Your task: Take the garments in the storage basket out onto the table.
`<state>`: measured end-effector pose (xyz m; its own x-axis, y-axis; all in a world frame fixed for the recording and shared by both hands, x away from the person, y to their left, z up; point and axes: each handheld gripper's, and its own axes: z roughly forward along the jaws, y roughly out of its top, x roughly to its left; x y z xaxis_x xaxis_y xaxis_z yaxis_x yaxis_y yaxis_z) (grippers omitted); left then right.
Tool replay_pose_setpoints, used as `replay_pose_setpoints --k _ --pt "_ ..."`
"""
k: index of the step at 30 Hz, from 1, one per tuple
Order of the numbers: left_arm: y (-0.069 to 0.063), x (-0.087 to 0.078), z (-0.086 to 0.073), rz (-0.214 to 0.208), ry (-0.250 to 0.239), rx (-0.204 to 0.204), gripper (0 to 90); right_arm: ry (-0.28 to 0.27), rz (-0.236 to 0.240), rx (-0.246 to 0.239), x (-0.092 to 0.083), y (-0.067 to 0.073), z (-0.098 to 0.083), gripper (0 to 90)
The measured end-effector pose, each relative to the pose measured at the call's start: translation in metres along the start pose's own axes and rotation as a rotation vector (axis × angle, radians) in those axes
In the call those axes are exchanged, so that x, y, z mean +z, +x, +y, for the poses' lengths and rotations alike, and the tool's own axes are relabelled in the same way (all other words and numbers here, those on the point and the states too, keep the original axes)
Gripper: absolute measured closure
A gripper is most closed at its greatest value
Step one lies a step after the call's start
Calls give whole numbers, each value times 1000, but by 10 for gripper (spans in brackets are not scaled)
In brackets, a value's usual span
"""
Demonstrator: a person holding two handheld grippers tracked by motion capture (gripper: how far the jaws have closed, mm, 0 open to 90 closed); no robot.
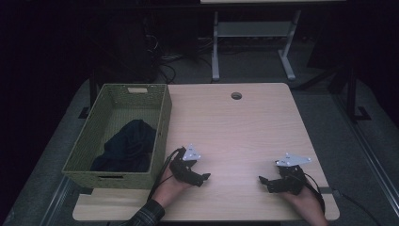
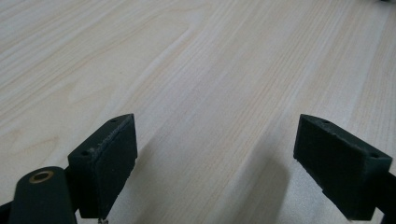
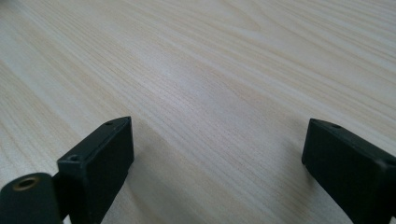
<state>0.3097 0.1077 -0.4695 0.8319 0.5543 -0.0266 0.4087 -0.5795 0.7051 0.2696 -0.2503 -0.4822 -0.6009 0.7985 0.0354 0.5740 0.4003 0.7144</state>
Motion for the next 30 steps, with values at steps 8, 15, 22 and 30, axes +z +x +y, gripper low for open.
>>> replay_pose_setpoints --k 8,15,22,30 --pt "4 -3 5 -10 -7 -8 131 0 0 0 0 0 0 87" --pt "6 -5 8 -25 -12 -15 131 0 0 0 0 0 0 87" --pt "8 -8 12 -40 -26 -29 131 0 0 0 0 0 0 87" --pt "10 -11 15 -45 -30 -24 131 0 0 0 0 0 0 87"
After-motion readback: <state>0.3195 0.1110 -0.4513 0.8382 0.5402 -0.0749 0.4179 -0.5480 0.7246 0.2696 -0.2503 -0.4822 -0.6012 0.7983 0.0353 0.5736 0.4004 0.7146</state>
